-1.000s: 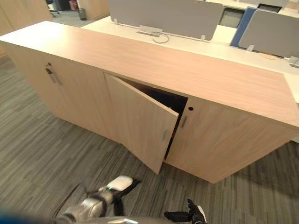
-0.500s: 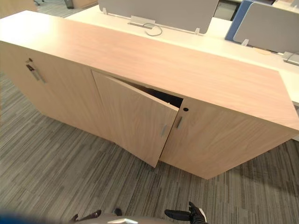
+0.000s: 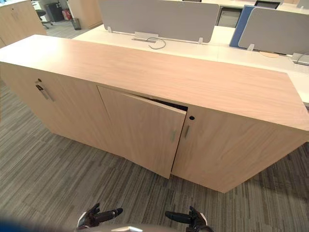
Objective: Walk over to the cabinet, pick up the folder, carry it to the office cabinet, place the folder inside the office cabinet, then close the office cabinet door
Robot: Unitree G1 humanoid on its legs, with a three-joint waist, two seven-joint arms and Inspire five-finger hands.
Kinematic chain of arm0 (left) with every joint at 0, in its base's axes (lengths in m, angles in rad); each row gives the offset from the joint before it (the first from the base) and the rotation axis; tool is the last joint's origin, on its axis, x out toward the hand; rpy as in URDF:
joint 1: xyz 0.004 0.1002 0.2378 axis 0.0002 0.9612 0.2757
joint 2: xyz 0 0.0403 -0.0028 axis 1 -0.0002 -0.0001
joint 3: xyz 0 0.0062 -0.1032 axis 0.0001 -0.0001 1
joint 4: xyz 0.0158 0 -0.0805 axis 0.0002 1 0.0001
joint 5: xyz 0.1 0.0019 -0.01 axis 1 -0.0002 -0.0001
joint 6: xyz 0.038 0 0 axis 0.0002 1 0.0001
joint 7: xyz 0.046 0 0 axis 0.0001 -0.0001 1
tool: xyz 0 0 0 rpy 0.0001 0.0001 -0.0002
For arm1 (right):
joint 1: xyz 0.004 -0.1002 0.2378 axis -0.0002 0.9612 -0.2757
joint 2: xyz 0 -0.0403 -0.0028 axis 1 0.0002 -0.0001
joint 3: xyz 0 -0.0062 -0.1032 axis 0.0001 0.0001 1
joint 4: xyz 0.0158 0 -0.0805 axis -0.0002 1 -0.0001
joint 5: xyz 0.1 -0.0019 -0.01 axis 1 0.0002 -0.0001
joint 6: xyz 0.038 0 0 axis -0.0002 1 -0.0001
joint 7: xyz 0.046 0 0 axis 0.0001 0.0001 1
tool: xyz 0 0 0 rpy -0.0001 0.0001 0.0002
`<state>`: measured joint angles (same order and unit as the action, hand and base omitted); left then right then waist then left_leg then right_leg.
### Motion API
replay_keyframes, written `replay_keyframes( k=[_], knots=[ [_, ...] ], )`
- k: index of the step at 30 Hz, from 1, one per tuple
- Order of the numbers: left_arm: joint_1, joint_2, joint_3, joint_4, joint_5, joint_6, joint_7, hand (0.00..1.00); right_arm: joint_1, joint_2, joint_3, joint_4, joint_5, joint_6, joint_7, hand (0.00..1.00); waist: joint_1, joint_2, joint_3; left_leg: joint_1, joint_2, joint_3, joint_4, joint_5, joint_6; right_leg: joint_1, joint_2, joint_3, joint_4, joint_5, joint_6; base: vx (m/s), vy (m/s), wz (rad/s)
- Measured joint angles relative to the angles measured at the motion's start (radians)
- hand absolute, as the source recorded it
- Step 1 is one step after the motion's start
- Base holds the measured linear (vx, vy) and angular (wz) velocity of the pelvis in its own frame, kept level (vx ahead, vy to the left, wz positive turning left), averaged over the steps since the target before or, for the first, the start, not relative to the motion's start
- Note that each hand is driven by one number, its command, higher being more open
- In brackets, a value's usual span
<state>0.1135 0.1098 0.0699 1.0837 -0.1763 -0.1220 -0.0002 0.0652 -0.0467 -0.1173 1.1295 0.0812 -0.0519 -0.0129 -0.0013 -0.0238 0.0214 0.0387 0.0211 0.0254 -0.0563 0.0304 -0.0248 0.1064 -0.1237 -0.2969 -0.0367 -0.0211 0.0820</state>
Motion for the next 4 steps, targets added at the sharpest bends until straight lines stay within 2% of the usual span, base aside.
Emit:
replay_keyframes(
  k=[4],
  knots=[
    [-0.007, -0.007, -0.054, -0.001, 0.030, -0.003, -0.010, 1.00, -0.005, 0.002, -0.004, 0.005, 0.000, 0.005, -0.006, 1.00, -0.005, 0.001, -0.001, 0.023, -0.001, 0.014, -0.025, 0.012, 0.001, -0.002, -0.003, 0.015, 0.010, -0.001, 0.003, -0.07, 0.031, -0.10]
  ],
)
